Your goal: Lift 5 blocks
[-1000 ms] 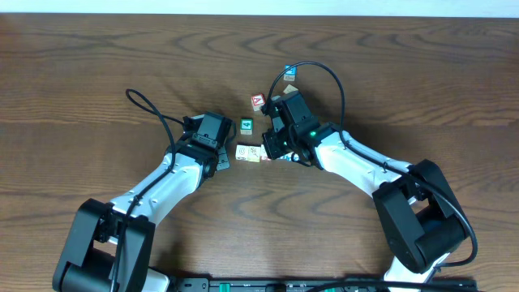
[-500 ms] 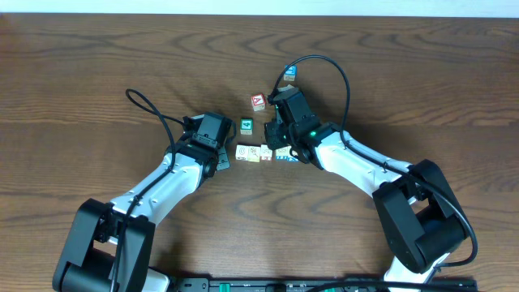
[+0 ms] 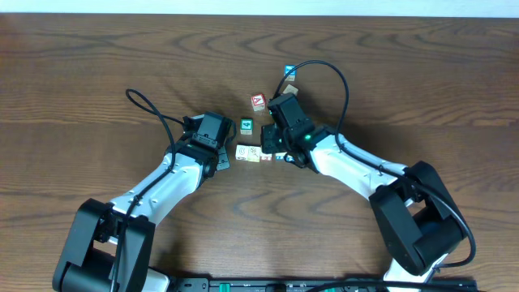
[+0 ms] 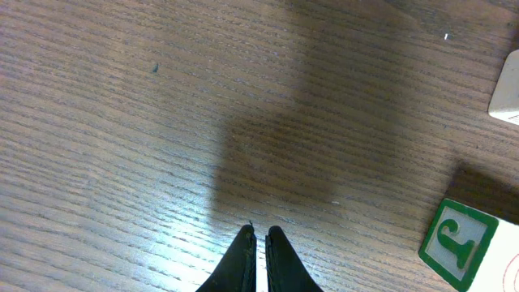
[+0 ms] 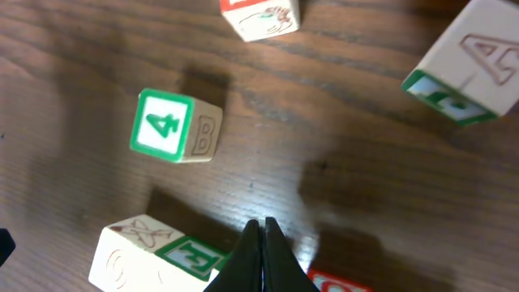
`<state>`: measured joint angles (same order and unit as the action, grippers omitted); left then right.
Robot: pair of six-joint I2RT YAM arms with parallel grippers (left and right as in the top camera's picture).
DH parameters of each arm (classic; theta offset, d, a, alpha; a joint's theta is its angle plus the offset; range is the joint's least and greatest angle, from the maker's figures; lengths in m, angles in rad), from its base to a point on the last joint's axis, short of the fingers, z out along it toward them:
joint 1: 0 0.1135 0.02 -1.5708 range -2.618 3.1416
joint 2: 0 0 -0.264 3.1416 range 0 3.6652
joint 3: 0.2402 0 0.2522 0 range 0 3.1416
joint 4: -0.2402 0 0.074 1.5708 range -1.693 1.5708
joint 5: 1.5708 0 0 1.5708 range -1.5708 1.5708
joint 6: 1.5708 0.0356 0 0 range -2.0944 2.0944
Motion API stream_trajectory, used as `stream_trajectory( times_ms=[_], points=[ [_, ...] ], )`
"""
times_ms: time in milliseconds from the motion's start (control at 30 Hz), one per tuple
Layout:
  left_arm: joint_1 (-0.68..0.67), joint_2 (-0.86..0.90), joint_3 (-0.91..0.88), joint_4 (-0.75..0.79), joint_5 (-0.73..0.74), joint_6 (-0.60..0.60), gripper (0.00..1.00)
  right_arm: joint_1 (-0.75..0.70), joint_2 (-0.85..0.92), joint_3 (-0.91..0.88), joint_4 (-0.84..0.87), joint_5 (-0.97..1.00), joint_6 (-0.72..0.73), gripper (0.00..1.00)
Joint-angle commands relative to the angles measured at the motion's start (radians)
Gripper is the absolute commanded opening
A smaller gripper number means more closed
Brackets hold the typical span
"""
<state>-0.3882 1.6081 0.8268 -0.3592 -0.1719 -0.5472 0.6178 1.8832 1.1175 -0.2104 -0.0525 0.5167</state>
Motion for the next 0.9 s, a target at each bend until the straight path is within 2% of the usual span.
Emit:
stream_trajectory(
  times_ms=[0,867],
  points=[
    [0.0,-0.001,-0.013,-0.002,-0.024,-0.005,0.08,0.021,0.003,0.013,-0.019,-0.009,0.019,0.01],
    [0.0,-0.001,-0.013,-0.002,-0.025,-0.005,0.08,0.023,0.003,0.013,-0.073,-0.039,-0.026,0.01]
  ],
)
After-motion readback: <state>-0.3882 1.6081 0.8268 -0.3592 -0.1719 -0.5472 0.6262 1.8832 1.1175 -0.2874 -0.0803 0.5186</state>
